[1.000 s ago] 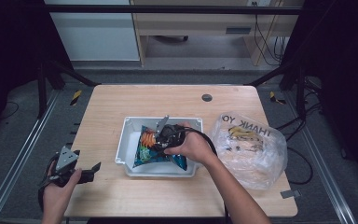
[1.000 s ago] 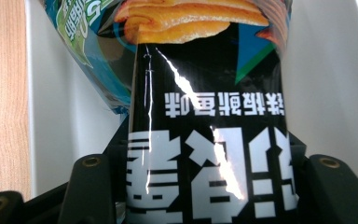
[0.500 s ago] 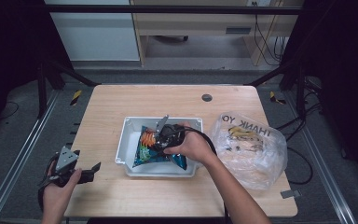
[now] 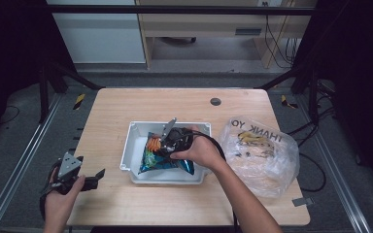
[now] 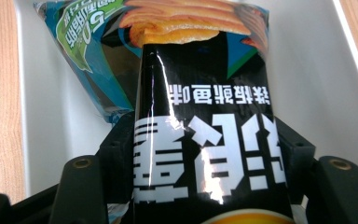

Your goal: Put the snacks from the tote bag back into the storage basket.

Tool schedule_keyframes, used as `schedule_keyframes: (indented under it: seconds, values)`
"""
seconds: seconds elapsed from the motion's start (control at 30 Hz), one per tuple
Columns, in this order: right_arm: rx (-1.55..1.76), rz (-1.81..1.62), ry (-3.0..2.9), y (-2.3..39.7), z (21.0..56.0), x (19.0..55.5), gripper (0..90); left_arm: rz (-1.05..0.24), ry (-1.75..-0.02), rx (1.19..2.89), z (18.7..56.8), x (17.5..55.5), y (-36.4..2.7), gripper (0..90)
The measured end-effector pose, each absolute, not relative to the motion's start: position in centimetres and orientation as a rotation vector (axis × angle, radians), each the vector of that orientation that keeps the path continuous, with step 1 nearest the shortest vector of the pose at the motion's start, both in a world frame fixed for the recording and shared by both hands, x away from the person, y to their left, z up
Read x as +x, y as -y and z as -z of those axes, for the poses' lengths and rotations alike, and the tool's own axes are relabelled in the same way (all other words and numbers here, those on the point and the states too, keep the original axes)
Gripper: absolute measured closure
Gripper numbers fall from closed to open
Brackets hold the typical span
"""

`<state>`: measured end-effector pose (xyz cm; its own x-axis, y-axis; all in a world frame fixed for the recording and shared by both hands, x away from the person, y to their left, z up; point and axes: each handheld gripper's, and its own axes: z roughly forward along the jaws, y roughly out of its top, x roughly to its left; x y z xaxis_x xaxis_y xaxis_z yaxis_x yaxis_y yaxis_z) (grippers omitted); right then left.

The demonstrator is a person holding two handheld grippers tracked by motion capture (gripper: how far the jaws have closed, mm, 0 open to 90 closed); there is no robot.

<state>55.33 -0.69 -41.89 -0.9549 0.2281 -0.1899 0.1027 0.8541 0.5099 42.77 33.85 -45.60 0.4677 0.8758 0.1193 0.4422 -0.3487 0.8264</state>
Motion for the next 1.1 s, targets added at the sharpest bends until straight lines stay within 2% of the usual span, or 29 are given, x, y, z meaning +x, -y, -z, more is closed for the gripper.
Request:
schedule_keyframes:
  seconds: [0.5, 1.1]
  values:
    - [0.287, -0.794, -2.761, 1.1, 41.2, 55.2, 32.6, -0.735, -1.095, 1.968, 45.6, 42.8, -33.8, 6.7]
    - [0.387, -0.834, -2.749, 2.2, 40.0, 55.1, 18.0, -0.732, -1.095, 1.969, 45.6, 42.8, -33.8, 6.7]
